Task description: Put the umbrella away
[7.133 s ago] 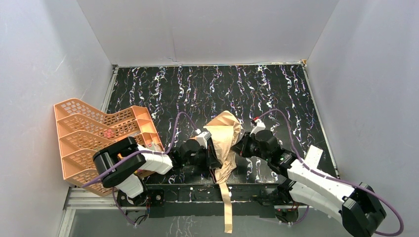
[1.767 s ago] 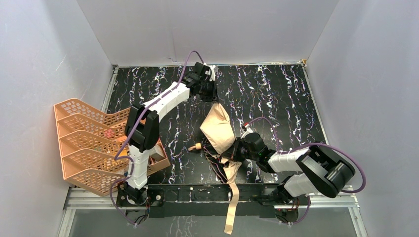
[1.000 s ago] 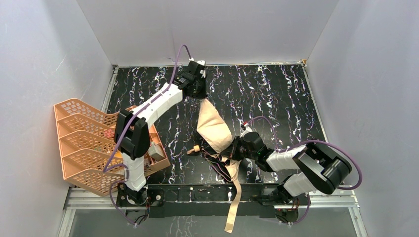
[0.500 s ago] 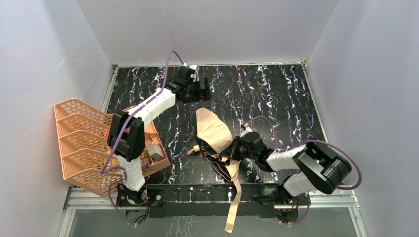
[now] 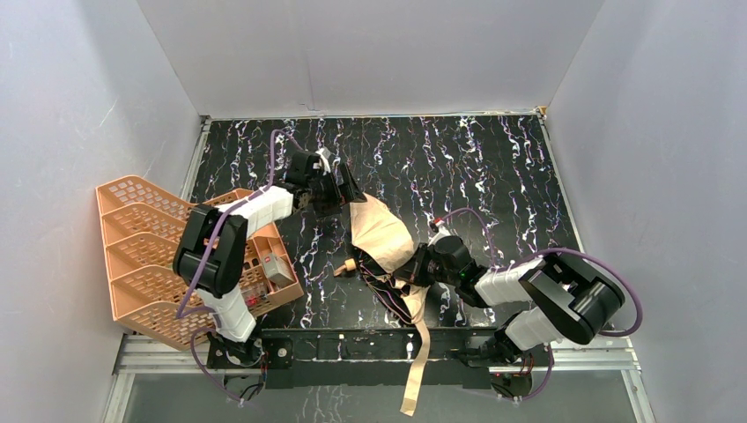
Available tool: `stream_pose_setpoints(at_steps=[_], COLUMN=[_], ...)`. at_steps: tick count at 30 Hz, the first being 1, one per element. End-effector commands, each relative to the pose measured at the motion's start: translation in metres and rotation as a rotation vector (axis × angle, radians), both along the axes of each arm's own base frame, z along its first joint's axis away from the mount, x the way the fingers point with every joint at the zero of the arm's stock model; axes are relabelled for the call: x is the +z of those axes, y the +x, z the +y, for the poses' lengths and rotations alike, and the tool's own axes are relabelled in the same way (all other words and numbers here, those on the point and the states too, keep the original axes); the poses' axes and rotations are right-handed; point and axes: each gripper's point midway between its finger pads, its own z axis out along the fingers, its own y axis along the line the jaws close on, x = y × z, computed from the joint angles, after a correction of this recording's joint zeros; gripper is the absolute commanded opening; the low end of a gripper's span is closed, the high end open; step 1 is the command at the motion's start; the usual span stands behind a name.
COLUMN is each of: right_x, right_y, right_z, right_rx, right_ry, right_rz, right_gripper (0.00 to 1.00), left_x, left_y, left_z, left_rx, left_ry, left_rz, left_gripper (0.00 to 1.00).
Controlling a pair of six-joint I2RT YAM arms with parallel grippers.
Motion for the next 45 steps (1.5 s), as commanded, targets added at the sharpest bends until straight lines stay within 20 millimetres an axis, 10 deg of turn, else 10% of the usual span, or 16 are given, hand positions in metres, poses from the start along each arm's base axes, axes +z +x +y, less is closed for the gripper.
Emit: stream_pose_setpoints(at_steps=[1,13,24,45], right_x=[-0.053,-0.038,-0.021,-0.023], right_y=[-0.034,-0.018,0.020,0.025], right_z=[-0.036,-0.024,-0.025,-0.009], right_rx=[-0.036,-0.231,-0.494,-0.456], right_ry=[-0.160,0.004,0.053,0.055], right_rz=[0.175,0.205,0.105,0.109], right_gripper=[0.00,0.00,0.00,0.00], left_x=[0.019,-0.008,0.019,0.040], left_y=[0.003,0.009,0.044,0.069], left_z=[-0.036,-0.086,-0.146,-0.120], left_rx=[-0.126,-0.321,-0.483,-0.411], left_ry=[-0.198,-0.291,-0.332,-0.310], left_rz=[-0.060,0.001,-0.070,-0.131], left_gripper=[0.98,0.84,0.73,0.57])
